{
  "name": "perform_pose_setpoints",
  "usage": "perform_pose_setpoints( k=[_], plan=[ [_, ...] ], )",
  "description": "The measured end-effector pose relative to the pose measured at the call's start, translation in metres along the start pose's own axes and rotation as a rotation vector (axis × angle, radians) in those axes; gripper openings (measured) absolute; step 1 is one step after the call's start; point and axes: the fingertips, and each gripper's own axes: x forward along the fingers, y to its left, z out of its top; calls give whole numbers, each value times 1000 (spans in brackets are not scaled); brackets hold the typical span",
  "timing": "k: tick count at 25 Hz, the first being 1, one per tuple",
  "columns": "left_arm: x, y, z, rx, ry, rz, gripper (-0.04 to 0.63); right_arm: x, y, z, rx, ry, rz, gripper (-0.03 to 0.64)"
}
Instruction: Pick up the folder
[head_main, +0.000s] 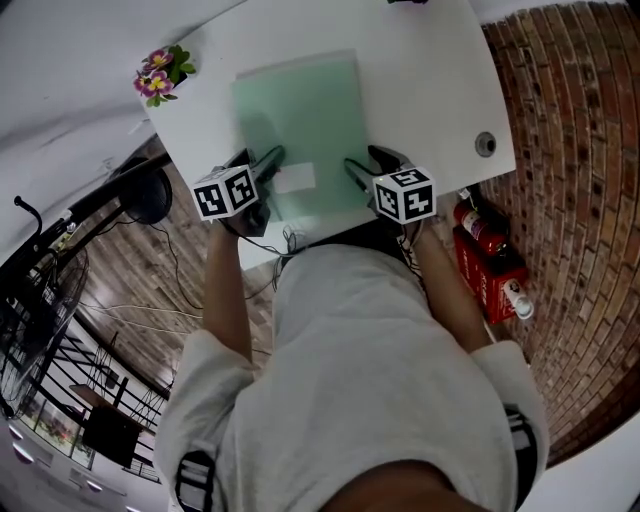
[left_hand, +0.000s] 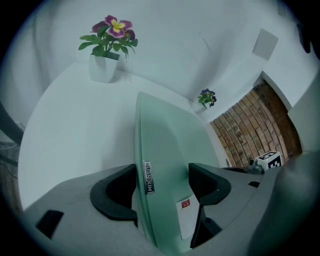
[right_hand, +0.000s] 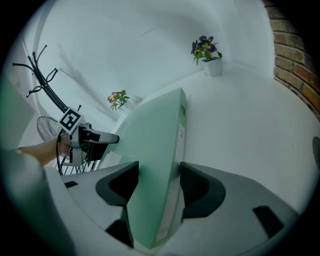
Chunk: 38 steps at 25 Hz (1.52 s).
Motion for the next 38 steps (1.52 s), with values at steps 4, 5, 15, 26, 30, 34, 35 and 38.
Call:
perform_pose_setpoints(
  k=[4,5,15,26,30,34,35,38],
  plan=[
    [1,0,-1,21,14,17,327,3,7,0,-6,4,6,316],
    [1,0,-1,20,15,16,327,3,8,-1,-15,6,-2,319],
    [3,1,-2,16,9,42,328,8,6,-4,-57,3,-43,324],
    [2,-3,-3,11,-5,52,328,6,2,-5,-37,37,-39,321],
    [5,-11,-6,20,-3,55,328,1,-3,-9,-14,47,-47,319],
    [9,-20,-10,32,12,45,328,-7,-9,-15,0,49,-55,319],
    [11,-22,-11,35,16,43,328,-9,-10,-17,4,49,-58,319],
    [15,-30,-14,47,27,37,328,-16,-16,-23,16,48,-70,319]
  ],
)
